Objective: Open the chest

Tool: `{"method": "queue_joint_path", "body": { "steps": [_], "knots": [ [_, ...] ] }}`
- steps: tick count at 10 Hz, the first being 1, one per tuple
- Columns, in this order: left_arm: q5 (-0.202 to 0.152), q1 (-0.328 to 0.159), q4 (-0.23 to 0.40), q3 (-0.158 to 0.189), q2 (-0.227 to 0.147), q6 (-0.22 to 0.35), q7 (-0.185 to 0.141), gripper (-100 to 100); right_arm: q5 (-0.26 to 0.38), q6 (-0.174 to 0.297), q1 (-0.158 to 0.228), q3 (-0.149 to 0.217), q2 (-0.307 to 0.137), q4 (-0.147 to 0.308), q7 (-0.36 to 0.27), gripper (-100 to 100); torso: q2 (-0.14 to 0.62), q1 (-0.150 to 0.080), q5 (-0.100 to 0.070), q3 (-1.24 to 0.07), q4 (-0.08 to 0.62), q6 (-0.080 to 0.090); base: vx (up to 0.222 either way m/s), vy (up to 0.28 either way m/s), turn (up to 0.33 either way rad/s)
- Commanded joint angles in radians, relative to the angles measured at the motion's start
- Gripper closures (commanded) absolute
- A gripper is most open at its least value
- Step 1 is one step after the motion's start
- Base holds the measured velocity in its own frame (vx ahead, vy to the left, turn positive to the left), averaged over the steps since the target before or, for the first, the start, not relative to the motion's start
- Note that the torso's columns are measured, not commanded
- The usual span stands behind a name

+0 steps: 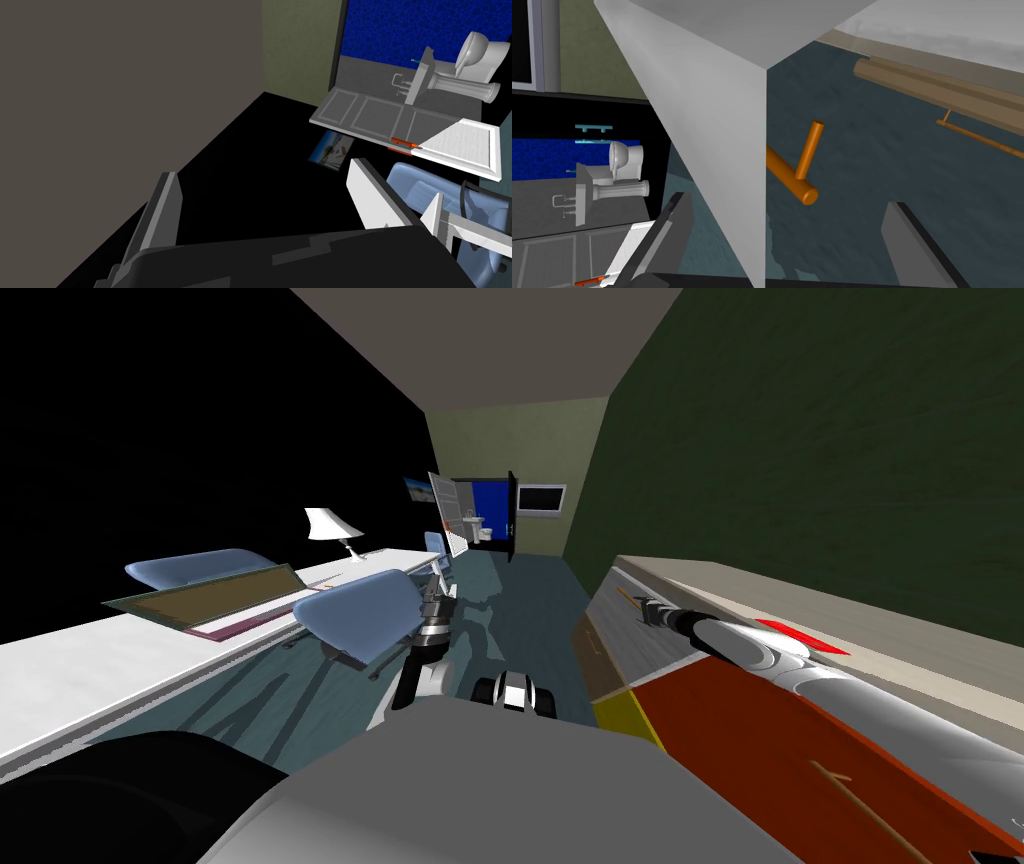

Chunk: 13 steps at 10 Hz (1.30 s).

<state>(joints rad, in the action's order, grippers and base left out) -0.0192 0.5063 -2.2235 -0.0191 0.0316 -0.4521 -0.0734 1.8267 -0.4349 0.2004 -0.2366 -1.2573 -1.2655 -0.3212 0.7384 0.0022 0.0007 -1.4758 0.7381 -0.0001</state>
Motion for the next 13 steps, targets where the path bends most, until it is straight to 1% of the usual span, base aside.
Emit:
{"method": "queue_joint_path", "body": {
  "steps": [1, 2, 3, 6, 8, 9, 10, 13],
  "knots": [
    [0.000, 0.000, 0.000, 0.000, 0.000, 0.000, 0.000, 0, 0.000, 0.029, -0.013, -0.008, 0.027, 0.018, -0.012, -100, 0.000, 0.005, 0.001, 0.000, 0.000, 0.000, 0.081, -0.051, 0.045],
    [0.000, 0.000, 0.000, 0.000, 0.000, 0.000, 0.000, 0, -0.010, 0.013, -0.003, -0.005, 0.017, 0.016, -0.016, -100, -0.006, 0.000, -0.001, -0.003, -0.002, -0.001, 0.047, -0.023, 0.016],
    [0.000, 0.000, 0.000, 0.000, 0.000, 0.000, 0.000, 0, -0.011, 0.017, -0.004, -0.006, 0.019, 0.019, -0.021, 100, -0.004, -0.002, -0.001, -0.003, -0.002, 0.000, 0.000, 0.000, 0.000],
    [0.000, 0.000, 0.000, -0.001, 0.001, 0.000, 0.000, 0, -0.009, 0.013, 0.001, -0.002, 0.014, 0.017, -0.015, 100, 0.000, 0.005, 0.001, 0.000, -0.001, -0.001, 0.000, 0.151, 0.004],
    [0.000, 0.000, 0.000, -0.001, 0.001, 0.000, 0.000, 0, -0.007, 0.010, 0.005, 0.000, 0.010, 0.016, -0.010, 100, -0.001, 0.002, 0.002, -0.001, 0.001, -0.001, 0.004, 0.194, 0.002],
    [0.000, 0.000, 0.000, -0.001, 0.001, 0.000, 0.000, 0, -0.007, 0.011, -0.001, -0.002, 0.013, 0.015, -0.010, 100, 0.000, 0.001, 0.002, 0.000, 0.001, -0.001, -0.006, 0.094, 0.002],
    [0.000, 0.000, 0.000, 0.000, 0.000, 0.000, 0.000, 0, -0.004, 0.010, 0.000, -0.002, 0.014, 0.014, -0.007, 100, 0.001, -0.006, 0.001, 0.000, 0.002, 0.000, -0.015, 0.137, 0.011],
    [0.000, 0.000, 0.000, -0.001, 0.001, 0.000, 0.000, 0, 0.000, 0.010, 0.004, 0.002, 0.011, 0.013, -0.002, 100, 0.001, 0.002, 0.002, 0.000, 0.001, 0.001, -0.006, 0.184, 0.004]
  ]
}}
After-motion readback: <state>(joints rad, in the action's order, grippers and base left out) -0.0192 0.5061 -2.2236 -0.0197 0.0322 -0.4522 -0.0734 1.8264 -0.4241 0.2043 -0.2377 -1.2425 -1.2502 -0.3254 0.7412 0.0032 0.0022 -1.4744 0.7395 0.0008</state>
